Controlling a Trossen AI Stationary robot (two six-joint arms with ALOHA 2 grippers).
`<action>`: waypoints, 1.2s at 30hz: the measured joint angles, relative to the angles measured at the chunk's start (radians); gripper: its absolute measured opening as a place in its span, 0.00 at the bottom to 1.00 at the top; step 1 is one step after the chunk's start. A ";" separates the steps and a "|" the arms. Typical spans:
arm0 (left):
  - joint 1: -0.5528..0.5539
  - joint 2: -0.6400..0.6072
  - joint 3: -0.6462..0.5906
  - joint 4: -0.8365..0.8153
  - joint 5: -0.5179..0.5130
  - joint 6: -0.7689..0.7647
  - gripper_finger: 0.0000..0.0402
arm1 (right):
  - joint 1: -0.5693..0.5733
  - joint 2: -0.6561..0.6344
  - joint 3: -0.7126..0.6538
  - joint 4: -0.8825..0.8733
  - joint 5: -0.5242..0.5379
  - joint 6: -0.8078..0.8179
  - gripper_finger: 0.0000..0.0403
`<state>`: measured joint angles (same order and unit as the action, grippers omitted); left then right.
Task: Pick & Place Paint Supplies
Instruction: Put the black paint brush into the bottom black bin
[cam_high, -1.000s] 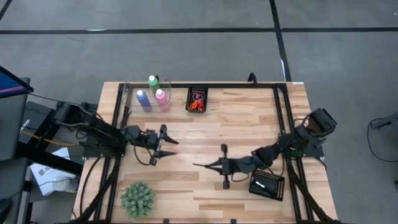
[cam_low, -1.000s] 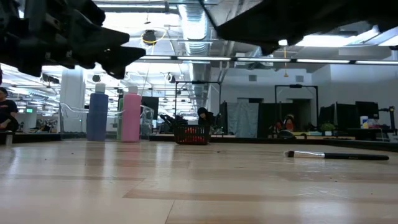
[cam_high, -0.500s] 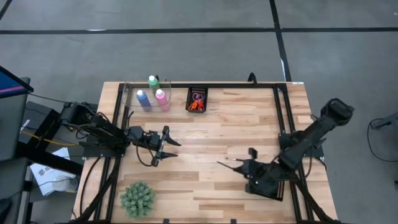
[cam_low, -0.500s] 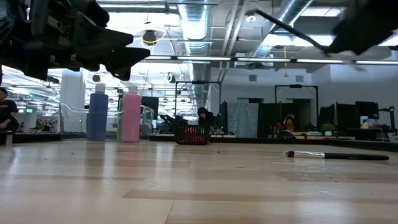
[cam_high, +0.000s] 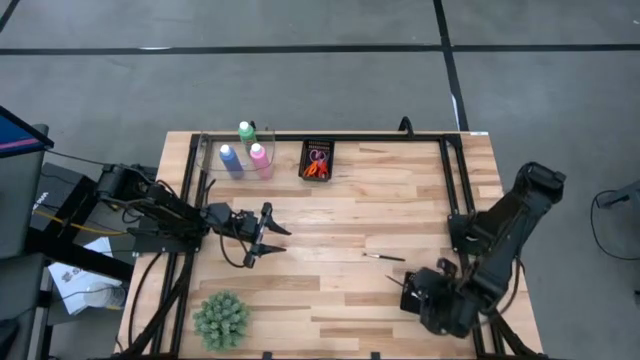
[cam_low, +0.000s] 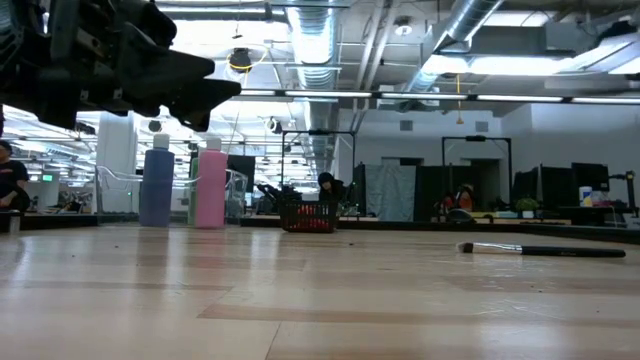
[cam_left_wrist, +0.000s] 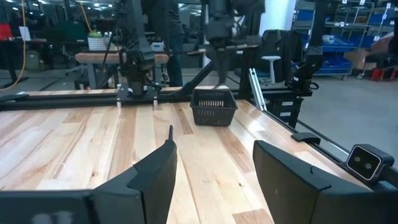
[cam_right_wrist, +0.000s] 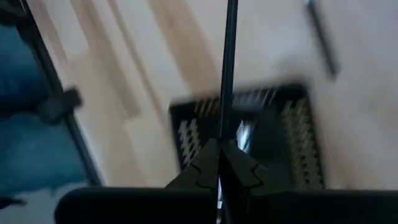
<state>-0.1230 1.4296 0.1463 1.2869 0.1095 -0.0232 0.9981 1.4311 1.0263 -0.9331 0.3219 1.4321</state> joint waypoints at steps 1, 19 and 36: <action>0.000 0.000 0.000 -0.002 0.000 0.000 0.51 | 0.018 0.019 0.004 0.001 -0.027 0.043 0.00; 0.000 0.000 0.000 0.016 -0.001 0.012 0.51 | 0.084 0.175 0.083 -0.164 -0.275 0.243 0.00; 0.000 0.000 0.000 0.008 0.000 0.011 0.51 | 0.033 0.175 0.083 -0.166 -0.300 0.232 0.18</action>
<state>-0.1230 1.4296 0.1463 1.2946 0.1093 -0.0120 1.0307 1.6062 1.1088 -1.0987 0.0223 1.6646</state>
